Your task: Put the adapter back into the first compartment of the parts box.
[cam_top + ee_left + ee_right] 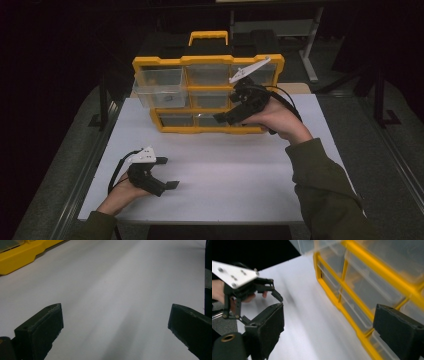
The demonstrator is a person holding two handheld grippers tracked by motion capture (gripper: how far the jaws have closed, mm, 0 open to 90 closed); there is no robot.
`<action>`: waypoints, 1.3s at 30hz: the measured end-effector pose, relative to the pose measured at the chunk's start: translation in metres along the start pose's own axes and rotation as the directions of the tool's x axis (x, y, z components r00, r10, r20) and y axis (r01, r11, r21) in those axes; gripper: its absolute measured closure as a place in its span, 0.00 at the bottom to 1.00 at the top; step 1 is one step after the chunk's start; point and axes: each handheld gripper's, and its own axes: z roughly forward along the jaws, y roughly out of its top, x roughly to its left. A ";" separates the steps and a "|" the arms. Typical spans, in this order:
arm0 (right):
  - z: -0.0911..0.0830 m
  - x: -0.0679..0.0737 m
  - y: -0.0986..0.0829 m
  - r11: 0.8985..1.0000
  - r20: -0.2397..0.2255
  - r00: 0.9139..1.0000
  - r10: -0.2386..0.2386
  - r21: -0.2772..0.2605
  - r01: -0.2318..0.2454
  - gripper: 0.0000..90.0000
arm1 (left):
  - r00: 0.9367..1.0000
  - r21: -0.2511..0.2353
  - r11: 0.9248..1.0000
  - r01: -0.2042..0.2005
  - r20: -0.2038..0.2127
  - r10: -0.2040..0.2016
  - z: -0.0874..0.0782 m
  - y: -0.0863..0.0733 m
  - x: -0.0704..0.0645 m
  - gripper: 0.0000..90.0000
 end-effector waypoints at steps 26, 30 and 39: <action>0.029 0.002 -0.122 0.999 0.111 0.992 0.053 0.007 -0.054 0.00 | 1.000 0.005 1.000 -0.005 -0.001 0.005 0.001 -0.002 -0.001 0.00; 0.031 0.002 -0.140 0.998 0.126 0.990 0.057 0.003 -0.058 0.00 | 1.000 0.004 1.000 -0.006 0.000 0.006 0.002 -0.002 -0.001 0.00; 0.030 0.000 -0.176 0.995 0.153 0.983 0.098 0.002 -0.099 0.00 | 1.000 0.000 1.000 -0.009 -0.001 0.009 0.000 -0.002 -0.001 0.00</action>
